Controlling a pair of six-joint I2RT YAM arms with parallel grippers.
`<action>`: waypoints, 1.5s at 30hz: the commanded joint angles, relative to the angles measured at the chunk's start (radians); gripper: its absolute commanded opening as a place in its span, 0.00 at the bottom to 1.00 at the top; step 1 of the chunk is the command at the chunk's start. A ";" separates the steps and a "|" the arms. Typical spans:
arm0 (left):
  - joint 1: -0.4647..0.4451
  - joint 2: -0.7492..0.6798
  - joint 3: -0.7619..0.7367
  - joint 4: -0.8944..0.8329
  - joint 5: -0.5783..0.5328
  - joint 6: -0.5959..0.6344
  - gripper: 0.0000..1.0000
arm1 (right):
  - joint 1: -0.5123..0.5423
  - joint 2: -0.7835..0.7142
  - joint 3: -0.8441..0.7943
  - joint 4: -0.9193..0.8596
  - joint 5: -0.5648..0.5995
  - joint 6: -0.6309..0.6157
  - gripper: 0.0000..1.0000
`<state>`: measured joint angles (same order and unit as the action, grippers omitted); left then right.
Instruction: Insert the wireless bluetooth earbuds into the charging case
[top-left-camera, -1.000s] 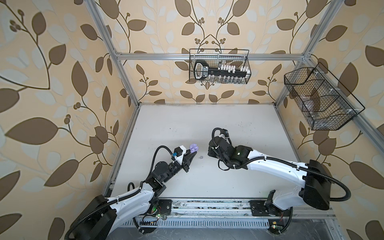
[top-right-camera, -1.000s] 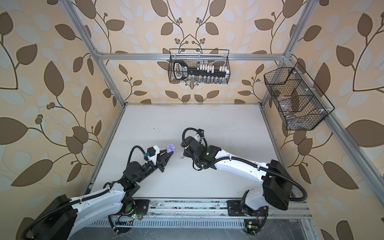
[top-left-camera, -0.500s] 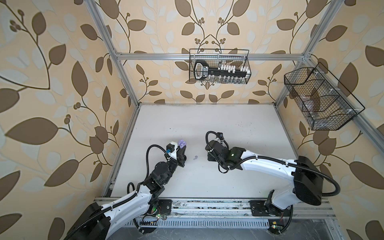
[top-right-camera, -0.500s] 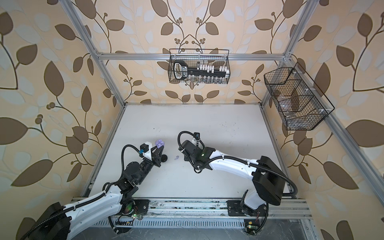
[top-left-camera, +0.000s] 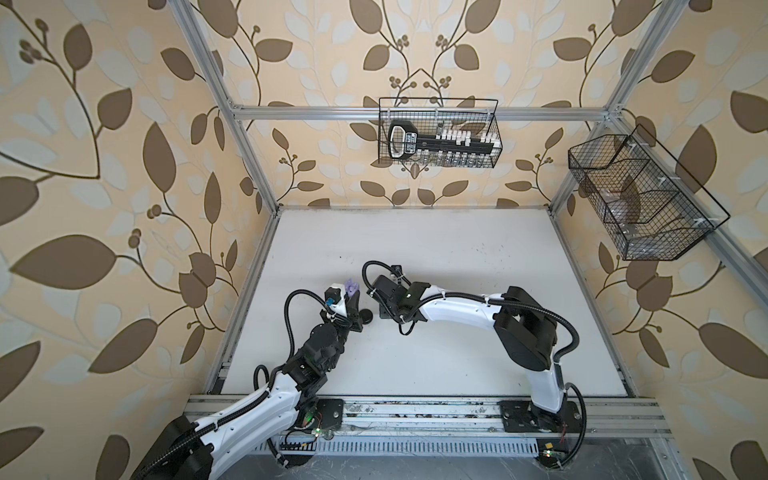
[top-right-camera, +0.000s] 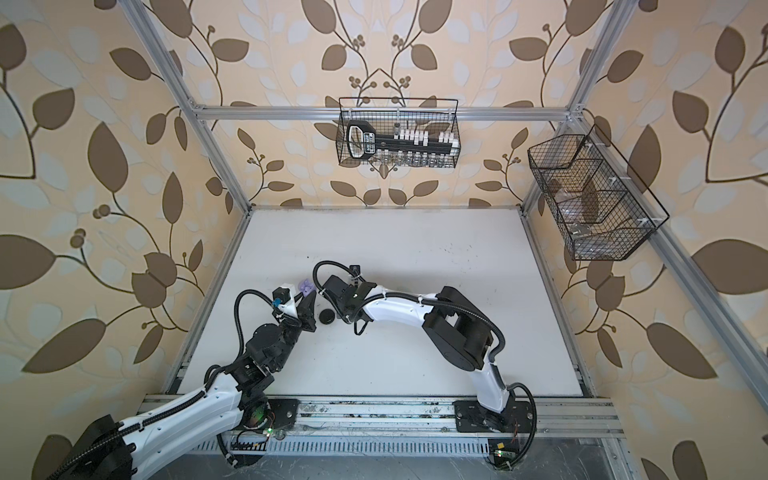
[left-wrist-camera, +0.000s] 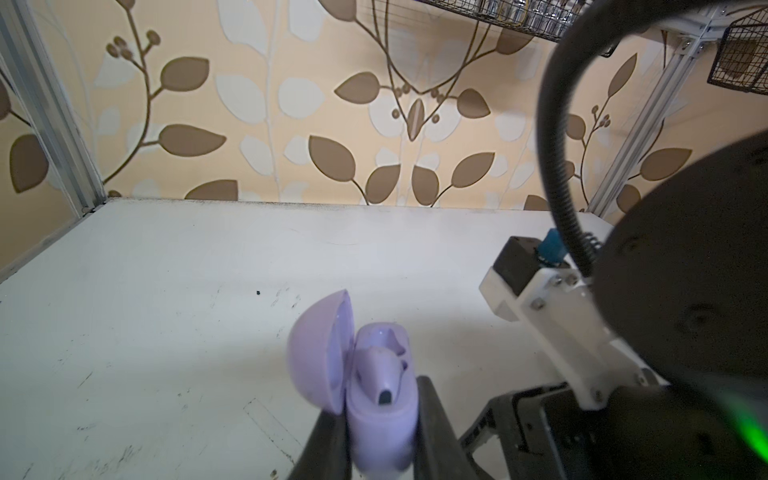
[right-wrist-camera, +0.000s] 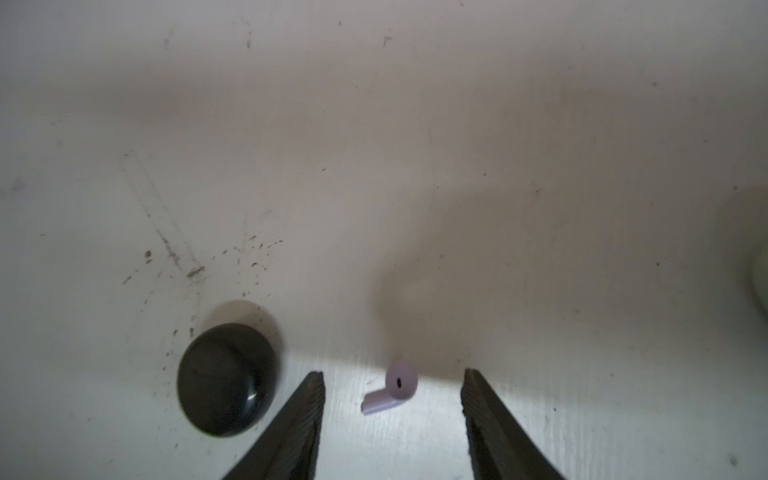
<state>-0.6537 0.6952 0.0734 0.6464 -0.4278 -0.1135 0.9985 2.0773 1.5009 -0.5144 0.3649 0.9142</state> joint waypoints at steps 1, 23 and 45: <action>0.001 -0.013 0.045 0.016 -0.020 -0.006 0.00 | -0.004 0.070 0.054 -0.084 0.026 0.000 0.53; 0.002 -0.033 0.043 0.019 -0.009 0.005 0.00 | 0.013 -0.025 -0.145 -0.057 0.045 -0.003 0.38; 0.002 -0.039 0.043 0.019 0.001 0.014 0.00 | 0.023 -0.116 -0.319 0.021 -0.010 -0.002 0.29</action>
<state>-0.6537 0.6693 0.0738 0.6460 -0.4267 -0.1101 1.0325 1.9427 1.2163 -0.4873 0.3885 0.9115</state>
